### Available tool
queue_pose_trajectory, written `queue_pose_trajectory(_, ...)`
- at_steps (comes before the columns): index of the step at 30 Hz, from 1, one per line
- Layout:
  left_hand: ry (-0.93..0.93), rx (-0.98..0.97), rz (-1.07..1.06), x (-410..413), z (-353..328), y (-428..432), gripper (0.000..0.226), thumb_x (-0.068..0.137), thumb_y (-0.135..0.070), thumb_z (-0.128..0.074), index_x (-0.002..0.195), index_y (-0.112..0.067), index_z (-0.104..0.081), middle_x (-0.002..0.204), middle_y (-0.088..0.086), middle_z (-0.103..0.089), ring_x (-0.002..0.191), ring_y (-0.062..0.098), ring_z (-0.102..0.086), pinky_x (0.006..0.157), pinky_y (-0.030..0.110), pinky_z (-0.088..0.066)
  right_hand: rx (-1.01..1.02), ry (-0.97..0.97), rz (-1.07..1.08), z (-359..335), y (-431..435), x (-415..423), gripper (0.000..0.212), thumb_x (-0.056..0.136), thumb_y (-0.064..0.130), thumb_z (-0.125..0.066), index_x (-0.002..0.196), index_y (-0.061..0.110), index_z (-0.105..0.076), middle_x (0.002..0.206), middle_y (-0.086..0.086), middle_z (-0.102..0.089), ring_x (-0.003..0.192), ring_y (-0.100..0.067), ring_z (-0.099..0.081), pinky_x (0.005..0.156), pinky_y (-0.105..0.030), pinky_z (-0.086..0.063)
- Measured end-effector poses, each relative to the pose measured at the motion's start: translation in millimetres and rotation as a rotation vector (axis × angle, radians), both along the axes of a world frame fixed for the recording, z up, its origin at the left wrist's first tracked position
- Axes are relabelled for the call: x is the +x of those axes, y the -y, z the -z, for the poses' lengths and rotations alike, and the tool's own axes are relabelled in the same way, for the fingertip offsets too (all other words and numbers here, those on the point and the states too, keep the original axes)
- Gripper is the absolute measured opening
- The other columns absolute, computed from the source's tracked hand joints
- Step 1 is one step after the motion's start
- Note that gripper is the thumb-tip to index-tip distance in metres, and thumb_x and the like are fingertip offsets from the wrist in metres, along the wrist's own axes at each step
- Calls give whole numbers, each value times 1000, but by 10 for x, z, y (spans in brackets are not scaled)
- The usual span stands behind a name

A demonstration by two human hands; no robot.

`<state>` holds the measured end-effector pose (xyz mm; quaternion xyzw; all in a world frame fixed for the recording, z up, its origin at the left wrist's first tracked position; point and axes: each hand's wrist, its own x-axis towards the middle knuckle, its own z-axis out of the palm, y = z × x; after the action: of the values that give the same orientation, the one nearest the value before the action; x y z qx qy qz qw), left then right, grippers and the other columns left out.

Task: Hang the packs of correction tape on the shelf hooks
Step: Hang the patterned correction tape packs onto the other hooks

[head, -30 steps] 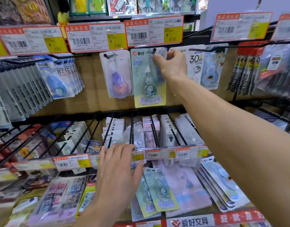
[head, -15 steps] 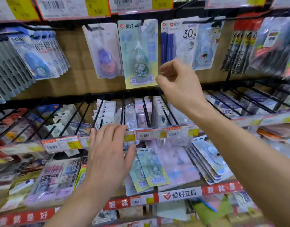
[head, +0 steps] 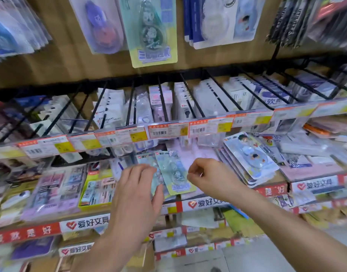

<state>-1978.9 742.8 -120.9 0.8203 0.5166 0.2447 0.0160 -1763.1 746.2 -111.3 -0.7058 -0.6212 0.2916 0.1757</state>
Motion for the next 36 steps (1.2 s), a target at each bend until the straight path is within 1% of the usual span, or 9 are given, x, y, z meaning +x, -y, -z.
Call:
queue_pose_trajectory(3, -6, -346, -147, 46, 285, -178, 44, 93, -36, -56, 132, -16, -51, 129, 3, -53, 122, 23, -42, 103, 37, -39, -157, 26, 41, 413, -255, -64, 31, 94, 41, -62, 120, 24, -63, 113, -1, -71, 108, -24, -64, 89, -33, -51)
queue_pose_trajectory(7, 47, -576, -316, 163, 576, -511, 59, 94, -44, -56, 140, -9, -42, 137, 10, -50, 128, 28, -45, 103, 37, -39, -144, 14, 138, 782, -554, -227, 54, 93, 48, -62, 133, 13, -53, 129, -15, -62, 120, -35, -59, 95, -39, -51)
queue_pose_trajectory(12, 222, -718, -505, 211, 893, -830, 62, 74, -53, -68, 111, -5, -56, 105, 13, -65, 91, 33, -65, 77, 42, -57, -139, -56, 265, 1002, -708, -438, 80, 81, 67, -67, 133, 10, -45, 130, -18, -51, 129, -40, -45, 100, -43, -45)
queue_pose_trajectory(16, 313, -746, -546, 144, 1162, -916, 73, 53, -69, -61, 104, -17, -64, 98, 3, -69, 83, 27, -68, 72, 42, -61, -156, -30, 281, 1031, -743, -517, 83, 76, 68, -68, 136, 16, -42, 131, -15, -50, 130, -38, -41, 100, -44, -44)
queue_pose_trajectory(21, 421, -736, -532, 234, 1036, -899, 51, 63, -61, -64, 100, -25, -64, 90, -3, -71, 79, 27, -68, 72, 41, -60, -154, -22, 284, 1065, -764, -498, 85, 74, 67, -71, 136, 16, -42, 131, -15, -49, 130, -38, -41, 101, -45, -44)
queue_pose_trajectory(24, 539, -786, -526, 266, 1007, -874, 31, 70, -51, -72, 90, -28, -67, 85, -7, -72, 76, 23, -69, 74, 41, -60, -157, -54, 288, 1059, -755, -496, 80, 75, 63, -71, 135, 16, -44, 130, -14, -49, 130, -37, -41, 102, -44, -45)
queue_pose_trajectory(27, 664, -839, -543, 290, 997, -867, 28, 63, -49, -74, 82, -29, -70, 76, -9, -74, 72, 23, -71, 73, 47, -61, -139, -81, 296, 1043, -733, -482, 77, 78, 59, -71, 136, 14, -46, 132, -13, -50, 131, -35, -41, 101, -42, -45)
queue_pose_trajectory(31, 604, -805, -547, 333, 889, -839, 16, 70, -44, -72, 75, -28, -68, 73, -6, -71, 69, 22, -68, 72, 42, -60, -102, -84, 310, 1049, -704, -486, 74, 78, 58, -70, 134, 14, -49, 130, -13, -52, 129, -35, -44, 98, -42, -48)
queue_pose_trajectory(36, 585, -758, -572, 341, 892, -823, 17, 73, -41, -70, 80, -27, -64, 77, -7, -69, 70, 21, -66, 70, 36, -58, -94, -153, 358, 1026, -692, -491, 74, 76, 58, -68, 136, 17, -50, 130, -11, -58, 128, -33, -49, 98, -42, -50)
